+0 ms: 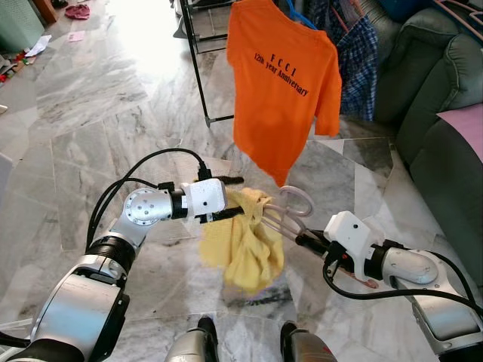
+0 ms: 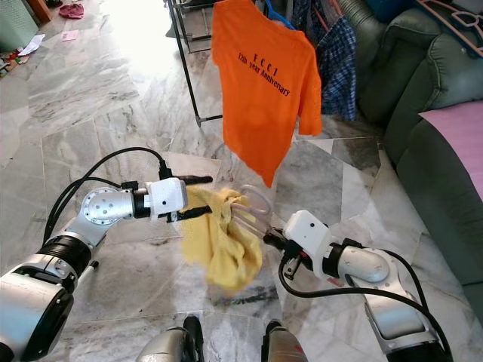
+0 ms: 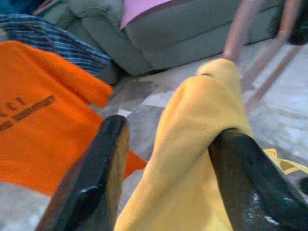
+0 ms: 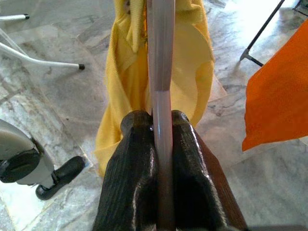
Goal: Hang hanger
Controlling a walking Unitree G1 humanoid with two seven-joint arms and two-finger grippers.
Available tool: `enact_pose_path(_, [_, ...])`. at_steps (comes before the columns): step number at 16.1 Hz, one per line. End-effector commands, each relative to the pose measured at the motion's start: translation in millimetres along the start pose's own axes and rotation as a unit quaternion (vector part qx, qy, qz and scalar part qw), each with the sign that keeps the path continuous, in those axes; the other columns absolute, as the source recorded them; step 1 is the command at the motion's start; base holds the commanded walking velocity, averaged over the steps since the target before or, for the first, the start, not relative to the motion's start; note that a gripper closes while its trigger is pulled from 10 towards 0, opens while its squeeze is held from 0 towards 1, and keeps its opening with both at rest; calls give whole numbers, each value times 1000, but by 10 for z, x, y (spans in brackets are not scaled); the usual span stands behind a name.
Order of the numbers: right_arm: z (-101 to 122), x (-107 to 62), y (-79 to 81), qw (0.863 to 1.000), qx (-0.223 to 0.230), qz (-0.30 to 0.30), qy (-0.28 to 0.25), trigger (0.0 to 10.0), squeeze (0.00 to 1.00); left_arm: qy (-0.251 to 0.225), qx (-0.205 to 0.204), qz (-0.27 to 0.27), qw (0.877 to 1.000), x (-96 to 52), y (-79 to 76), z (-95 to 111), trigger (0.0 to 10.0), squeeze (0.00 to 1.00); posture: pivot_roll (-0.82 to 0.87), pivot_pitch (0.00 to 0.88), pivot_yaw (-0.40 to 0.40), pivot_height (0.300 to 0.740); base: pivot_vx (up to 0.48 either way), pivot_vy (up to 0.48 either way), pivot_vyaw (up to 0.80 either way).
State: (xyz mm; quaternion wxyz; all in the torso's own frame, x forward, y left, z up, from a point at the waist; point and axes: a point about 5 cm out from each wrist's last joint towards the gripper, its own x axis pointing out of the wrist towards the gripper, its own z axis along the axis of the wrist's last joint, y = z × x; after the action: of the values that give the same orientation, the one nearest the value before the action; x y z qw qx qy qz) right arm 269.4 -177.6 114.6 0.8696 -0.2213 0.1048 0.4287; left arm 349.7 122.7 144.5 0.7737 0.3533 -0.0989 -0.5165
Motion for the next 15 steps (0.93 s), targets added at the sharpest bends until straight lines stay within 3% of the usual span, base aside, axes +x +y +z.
enact_pose_path(1, [51, -1, -12, 1000, -7, -5, -16, 0, 0, 6, 15, 23, 1000, -28, 96, 19, 10000, 1000, -222, 231, 99, 740, 0, 0, 0])
enact_pose_path(8, [66, -30, -13, 1000, -9, -11, -23, 0, 0, 31, 23, 85, 996, -85, 273, 9, 10000, 1000, -231, 229, 94, 740, 0, 0, 0])
enact_pose_path(15, [122, -13, -50, 998, -17, -41, -40, 0, 0, 61, -27, 69, 995, -134, 40, -185, 10000, 1000, -237, 228, 77, 740, 0, 0, 0])
